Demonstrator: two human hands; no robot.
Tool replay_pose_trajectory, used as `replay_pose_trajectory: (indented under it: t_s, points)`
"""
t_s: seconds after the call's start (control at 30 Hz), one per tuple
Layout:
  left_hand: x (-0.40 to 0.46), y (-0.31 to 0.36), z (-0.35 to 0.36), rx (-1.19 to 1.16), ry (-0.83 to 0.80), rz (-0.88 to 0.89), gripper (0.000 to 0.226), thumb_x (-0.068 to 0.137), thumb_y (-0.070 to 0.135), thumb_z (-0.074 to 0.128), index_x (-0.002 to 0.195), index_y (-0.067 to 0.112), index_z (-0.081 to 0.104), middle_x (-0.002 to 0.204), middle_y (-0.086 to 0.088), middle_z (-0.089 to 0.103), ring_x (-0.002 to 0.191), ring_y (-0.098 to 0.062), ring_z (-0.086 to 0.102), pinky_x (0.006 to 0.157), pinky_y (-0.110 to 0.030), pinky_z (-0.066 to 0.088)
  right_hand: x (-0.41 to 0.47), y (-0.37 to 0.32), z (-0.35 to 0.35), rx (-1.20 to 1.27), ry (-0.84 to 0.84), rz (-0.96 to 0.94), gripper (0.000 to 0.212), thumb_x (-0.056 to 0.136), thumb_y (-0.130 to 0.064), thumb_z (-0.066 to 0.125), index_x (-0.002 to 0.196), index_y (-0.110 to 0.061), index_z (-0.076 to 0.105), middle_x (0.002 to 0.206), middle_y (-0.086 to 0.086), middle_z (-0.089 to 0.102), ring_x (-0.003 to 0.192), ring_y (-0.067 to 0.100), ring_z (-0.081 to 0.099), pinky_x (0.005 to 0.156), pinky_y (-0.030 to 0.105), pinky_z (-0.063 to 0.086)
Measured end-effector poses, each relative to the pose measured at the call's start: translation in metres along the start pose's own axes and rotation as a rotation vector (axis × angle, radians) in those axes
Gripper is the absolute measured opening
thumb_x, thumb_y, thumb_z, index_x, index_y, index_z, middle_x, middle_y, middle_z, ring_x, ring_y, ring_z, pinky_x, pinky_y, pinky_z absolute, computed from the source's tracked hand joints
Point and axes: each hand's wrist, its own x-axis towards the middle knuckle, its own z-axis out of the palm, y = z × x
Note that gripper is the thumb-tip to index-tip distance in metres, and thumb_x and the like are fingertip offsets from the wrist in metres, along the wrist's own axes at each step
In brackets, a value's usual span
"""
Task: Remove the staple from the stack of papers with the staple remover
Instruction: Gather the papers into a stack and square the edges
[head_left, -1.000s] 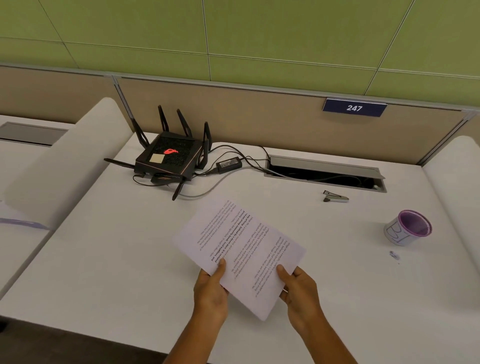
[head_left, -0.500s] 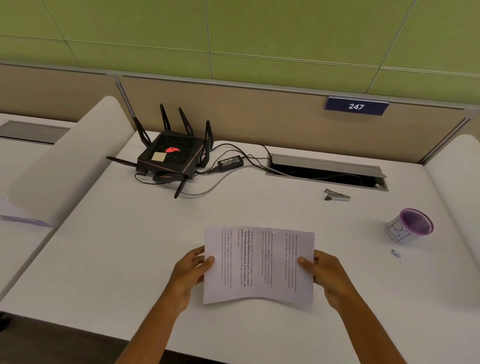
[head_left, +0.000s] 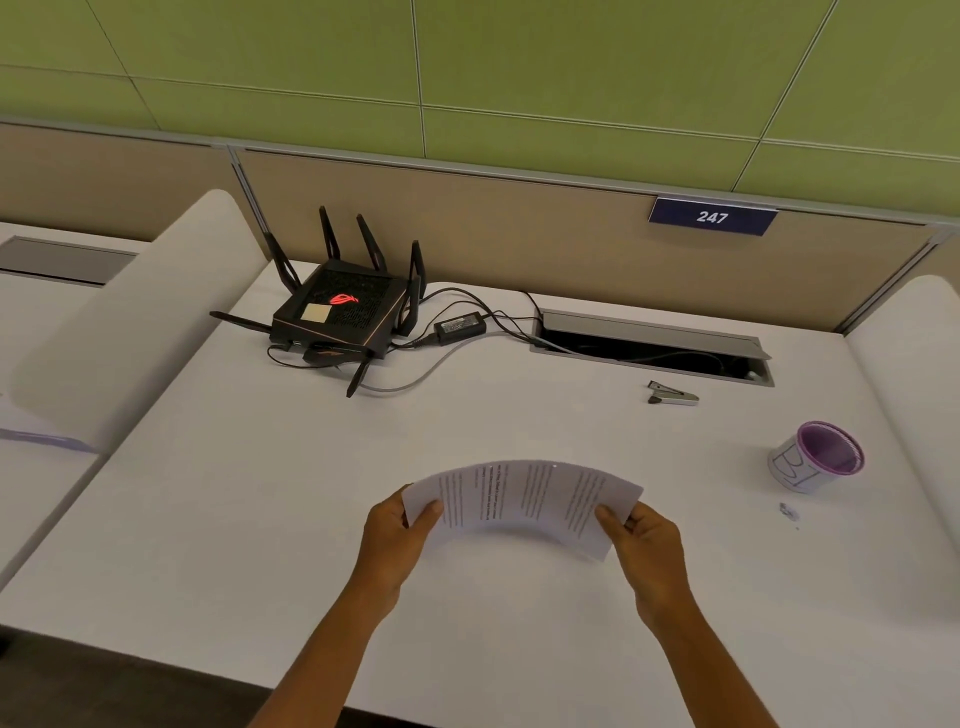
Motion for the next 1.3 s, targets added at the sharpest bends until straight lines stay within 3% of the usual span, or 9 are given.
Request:
replay_pose_trajectory:
  t_s: [0.17,0.37,0.6,0.73,0.87,1.07,1.17,1.3]
  points:
    - [-0.002,0.001,0.001,-0.048,0.029,-0.014,0.021,0.101,0.018,0.07,0.114,0.033,0.07,0.11,0.003,0.078,0.104,-0.017,0.073,0.085,-0.028,0.06,-0.002,-0.003,0.001,0.021,0.03,-0.019,0.017,0.098,-0.013,0.07,0.107,-0.026,0.076,0.101,-0.003,0.08,0.097,0.019,0.074,0.078,0.025,0.057]
    - [-0.01,-0.006,0.002,-0.041,0.026,-0.064,0.019,0.1,0.021,0.071,0.116,0.031,0.069,0.109,0.005,0.077,0.104,-0.019,0.072,0.077,-0.026,0.059,-0.003,-0.004,0.001,-0.01,0.016,-0.025,0.017,0.099,-0.016,0.068,0.105,-0.03,0.074,0.103,-0.001,0.08,0.096,0.023,0.074,0.079,0.033,0.06]
    - [-0.023,-0.02,-0.011,-0.043,-0.065,-0.116,0.033,0.092,0.016,0.08,0.123,0.025,0.071,0.116,0.003,0.081,0.109,-0.017,0.076,0.085,-0.03,0.065,0.012,-0.038,-0.009,-0.225,-0.05,-0.157,0.011,0.098,-0.019,0.07,0.106,-0.027,0.072,0.099,-0.01,0.078,0.084,0.012,0.076,0.058,0.017,0.057]
    - [-0.037,-0.036,-0.024,0.027,-0.147,-0.116,0.036,0.09,0.014,0.081,0.121,0.029,0.072,0.111,0.007,0.082,0.107,-0.015,0.077,0.082,-0.025,0.065,0.025,-0.057,-0.012,-0.435,-0.187,-0.213,0.009,0.097,-0.021,0.071,0.105,-0.025,0.074,0.097,-0.008,0.078,0.08,0.012,0.076,0.066,0.024,0.059]
    - [-0.04,-0.044,-0.026,0.123,-0.234,-0.125,0.037,0.093,0.011,0.078,0.124,0.03,0.072,0.109,0.005,0.082,0.107,-0.02,0.076,0.092,-0.028,0.064,0.031,-0.069,-0.005,-0.658,-0.329,-0.258,0.006,0.097,-0.022,0.07,0.1,-0.026,0.073,0.097,-0.01,0.076,0.081,0.011,0.072,0.067,0.019,0.051]
    - [-0.029,-0.022,-0.001,0.169,-0.274,-0.056,0.024,0.097,0.019,0.074,0.118,0.031,0.076,0.108,0.004,0.081,0.102,-0.012,0.075,0.08,-0.019,0.061,0.035,-0.071,0.016,-0.833,-0.446,-0.339,0.008,0.096,-0.021,0.071,0.103,-0.024,0.073,0.097,-0.011,0.071,0.082,0.006,0.067,0.067,0.015,0.049]
    - [-0.021,-0.004,0.02,0.151,-0.306,-0.023,0.018,0.101,0.03,0.069,0.118,0.032,0.074,0.107,0.011,0.081,0.099,-0.012,0.078,0.081,-0.025,0.064,0.036,-0.068,0.026,-0.859,-0.509,-0.389,0.011,0.095,-0.021,0.069,0.105,-0.021,0.074,0.099,-0.008,0.073,0.086,0.009,0.068,0.074,0.026,0.057]
    - [-0.008,0.012,0.042,0.056,-0.285,-0.015,0.018,0.104,0.033,0.064,0.116,0.026,0.075,0.106,0.004,0.083,0.095,-0.02,0.08,0.084,-0.037,0.067,0.035,-0.063,0.035,-0.889,-0.549,-0.442,0.01,0.095,-0.019,0.068,0.103,-0.02,0.074,0.099,-0.004,0.074,0.089,0.015,0.069,0.08,0.036,0.059]
